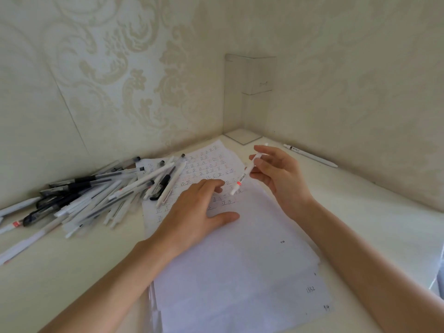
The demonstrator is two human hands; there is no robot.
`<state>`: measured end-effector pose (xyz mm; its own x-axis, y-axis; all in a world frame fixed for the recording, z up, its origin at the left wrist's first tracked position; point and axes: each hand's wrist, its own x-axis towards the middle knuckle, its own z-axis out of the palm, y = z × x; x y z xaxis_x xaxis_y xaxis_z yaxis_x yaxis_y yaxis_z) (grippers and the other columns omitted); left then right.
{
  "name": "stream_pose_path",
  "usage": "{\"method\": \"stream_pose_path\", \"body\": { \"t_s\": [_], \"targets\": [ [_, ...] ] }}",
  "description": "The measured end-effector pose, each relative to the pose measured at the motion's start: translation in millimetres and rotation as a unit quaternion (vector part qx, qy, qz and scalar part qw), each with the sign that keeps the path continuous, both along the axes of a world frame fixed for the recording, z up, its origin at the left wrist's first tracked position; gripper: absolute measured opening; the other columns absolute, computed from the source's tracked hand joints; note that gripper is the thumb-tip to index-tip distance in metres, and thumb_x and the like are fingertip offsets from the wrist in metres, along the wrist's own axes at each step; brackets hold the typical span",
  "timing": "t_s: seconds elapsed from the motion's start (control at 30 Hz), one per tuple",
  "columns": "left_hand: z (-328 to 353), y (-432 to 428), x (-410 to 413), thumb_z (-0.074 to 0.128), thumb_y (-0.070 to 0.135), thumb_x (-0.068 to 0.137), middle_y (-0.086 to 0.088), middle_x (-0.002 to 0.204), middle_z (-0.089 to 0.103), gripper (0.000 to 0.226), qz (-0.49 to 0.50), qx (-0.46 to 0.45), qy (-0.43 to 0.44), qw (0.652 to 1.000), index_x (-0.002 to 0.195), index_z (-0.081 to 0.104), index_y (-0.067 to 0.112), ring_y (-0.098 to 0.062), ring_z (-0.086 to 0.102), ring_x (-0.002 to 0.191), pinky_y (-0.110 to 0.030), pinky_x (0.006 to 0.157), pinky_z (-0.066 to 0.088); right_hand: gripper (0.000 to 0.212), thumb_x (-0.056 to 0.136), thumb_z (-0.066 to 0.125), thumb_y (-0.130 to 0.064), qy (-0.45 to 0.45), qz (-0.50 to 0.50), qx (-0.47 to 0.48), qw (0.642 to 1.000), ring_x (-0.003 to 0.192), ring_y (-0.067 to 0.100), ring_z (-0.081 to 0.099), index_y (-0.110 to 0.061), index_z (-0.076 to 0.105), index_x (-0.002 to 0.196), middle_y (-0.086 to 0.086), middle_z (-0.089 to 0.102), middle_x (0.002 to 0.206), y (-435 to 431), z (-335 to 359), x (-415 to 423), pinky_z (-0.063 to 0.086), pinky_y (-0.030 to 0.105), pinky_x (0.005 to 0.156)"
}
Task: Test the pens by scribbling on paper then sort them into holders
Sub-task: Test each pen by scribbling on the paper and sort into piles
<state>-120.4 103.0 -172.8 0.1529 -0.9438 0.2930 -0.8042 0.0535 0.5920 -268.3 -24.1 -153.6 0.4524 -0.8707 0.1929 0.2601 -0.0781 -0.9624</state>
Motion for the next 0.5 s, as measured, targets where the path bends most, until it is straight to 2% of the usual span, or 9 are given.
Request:
{"method": "stream_pose_path", "body": {
  "t_s": [0.17,0.27,0.37,0.5],
  "targets": [
    [9.3,3.3,-7.7,0.067,0.045,0.070,0.016,0.106,0.059,0.056,-0.126,-0.025,0.060,0.990,0.122,0.046,0.040,0.007,0.051,0.104,-0.003,0.089,0.032,0.020,0.089,0.054,0.007,0.014,0.110,0.021,0.994,0.072,0.015,0.062,-0.004,0.062,0.102,0.007,0.063,0.079,5.8,-0.7,4.8,0.053,0.022,0.066],
    [6.1,2.9,-5.3,0.072,0.038,0.068,0.015,0.099,0.063,0.046,-0.152,-0.035,0.066,0.986,0.112,0.062,0.026,0.002,0.057,0.096,-0.007,0.087,0.038,0.021,0.084,0.059,0.000,0.030,0.169,-0.022,0.985,0.074,0.017,0.060,-0.007,0.065,0.103,0.008,0.061,0.086,9.5,-4.4,7.7,0.051,0.025,0.068],
    [3.4,3.5,-3.4,0.074,0.031,0.072,0.014,0.092,0.063,0.035,-0.149,-0.042,0.058,0.986,0.104,0.066,0.019,-0.001,0.058,0.090,-0.008,0.082,0.040,0.024,0.079,0.061,-0.009,0.046,0.171,-0.046,0.983,0.074,0.019,0.059,-0.012,0.067,0.102,0.008,0.059,0.089,10.4,-6.1,9.1,0.050,0.027,0.071],
    [1.1,-0.8,-0.7,0.072,0.027,0.079,0.010,0.100,0.062,0.031,-0.133,-0.044,0.045,0.989,0.108,0.062,0.023,0.000,0.054,0.096,-0.008,0.085,0.037,0.025,0.082,0.059,-0.011,0.053,0.131,-0.075,0.987,0.080,0.020,0.062,-0.016,0.067,0.106,0.007,0.062,0.100,8.1,-5.5,9.3,0.050,0.030,0.076]
  ]
}}
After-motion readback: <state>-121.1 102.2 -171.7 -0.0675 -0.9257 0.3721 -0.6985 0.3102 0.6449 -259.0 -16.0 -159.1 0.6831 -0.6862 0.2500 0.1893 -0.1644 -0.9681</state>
